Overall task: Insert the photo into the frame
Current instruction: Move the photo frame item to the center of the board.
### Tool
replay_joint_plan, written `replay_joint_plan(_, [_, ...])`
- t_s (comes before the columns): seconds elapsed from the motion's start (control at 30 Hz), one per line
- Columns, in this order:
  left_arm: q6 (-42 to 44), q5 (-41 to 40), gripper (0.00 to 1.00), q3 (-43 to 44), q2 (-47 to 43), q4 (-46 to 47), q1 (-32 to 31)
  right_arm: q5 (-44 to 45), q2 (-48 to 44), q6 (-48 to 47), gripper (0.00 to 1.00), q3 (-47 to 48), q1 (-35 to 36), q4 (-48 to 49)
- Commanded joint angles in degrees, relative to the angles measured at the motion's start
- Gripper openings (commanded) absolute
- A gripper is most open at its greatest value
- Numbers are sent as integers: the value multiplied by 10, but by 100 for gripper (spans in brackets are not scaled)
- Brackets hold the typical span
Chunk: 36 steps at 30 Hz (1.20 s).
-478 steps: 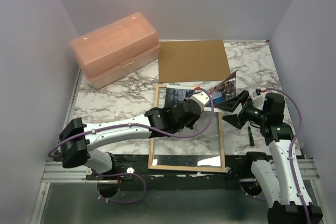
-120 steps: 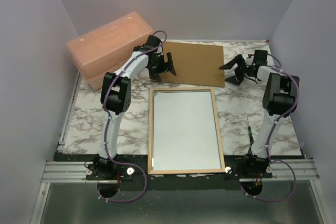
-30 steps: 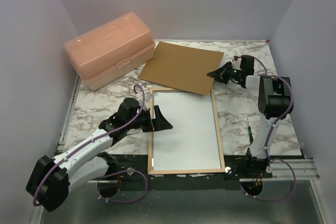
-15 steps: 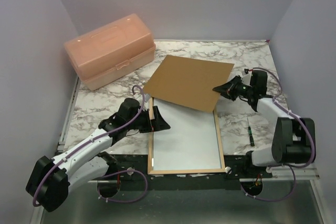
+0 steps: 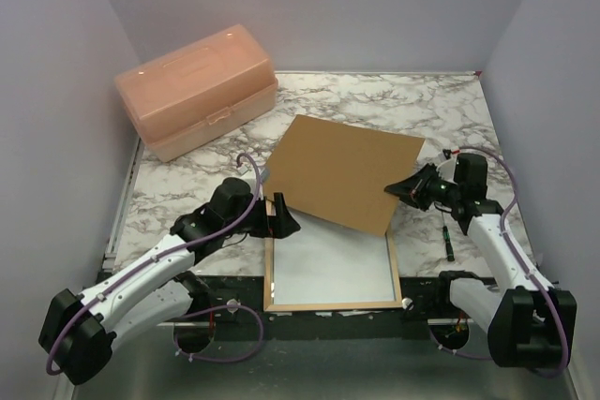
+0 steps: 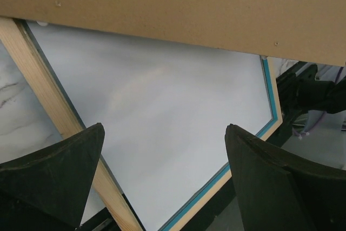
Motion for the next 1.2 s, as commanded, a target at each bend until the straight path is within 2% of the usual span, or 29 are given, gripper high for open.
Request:
replay_joint_plan(0.0, [83,-80,96,39,-35,-55,-21,31,-26,-57,11,10,1,-114])
replay_joint_plan(0.2, [145,-114,97,48,-73,-52,-71,17,-43,-48,12,6,1,-122])
replay_joint_plan(0.33, [137,-120,97,49,-84,-45,-84,21,-50,-60,12,-6,1,-143])
replay_joint_plan(0.47, [122,-136,97,49,-73,-53,-83,20,-95,-62,14,-39,1,-181])
replay_joint_plan(0.67, [101,-136,97,37,-54,-27,-84,77,-198,-62,65,-63,1,-293])
replay_joint_plan(0.77, [91,-147,97,37,-46,-21,-84,103,-236,-56,82,-62,1,-333])
replay_joint_plan(0.83, [83,-148,97,41,-36,-24,-84,119,-248,-55,90,-58,1,-347])
replay_joint_plan(0.9, [67,-162,97,48,-22,-32,-84,131,-247,-62,93,-50,1,-351])
replay_joint_plan(1.17, [-15,-94,97,55,40,-17,-83,152,-161,-109,96,-5,1,-296])
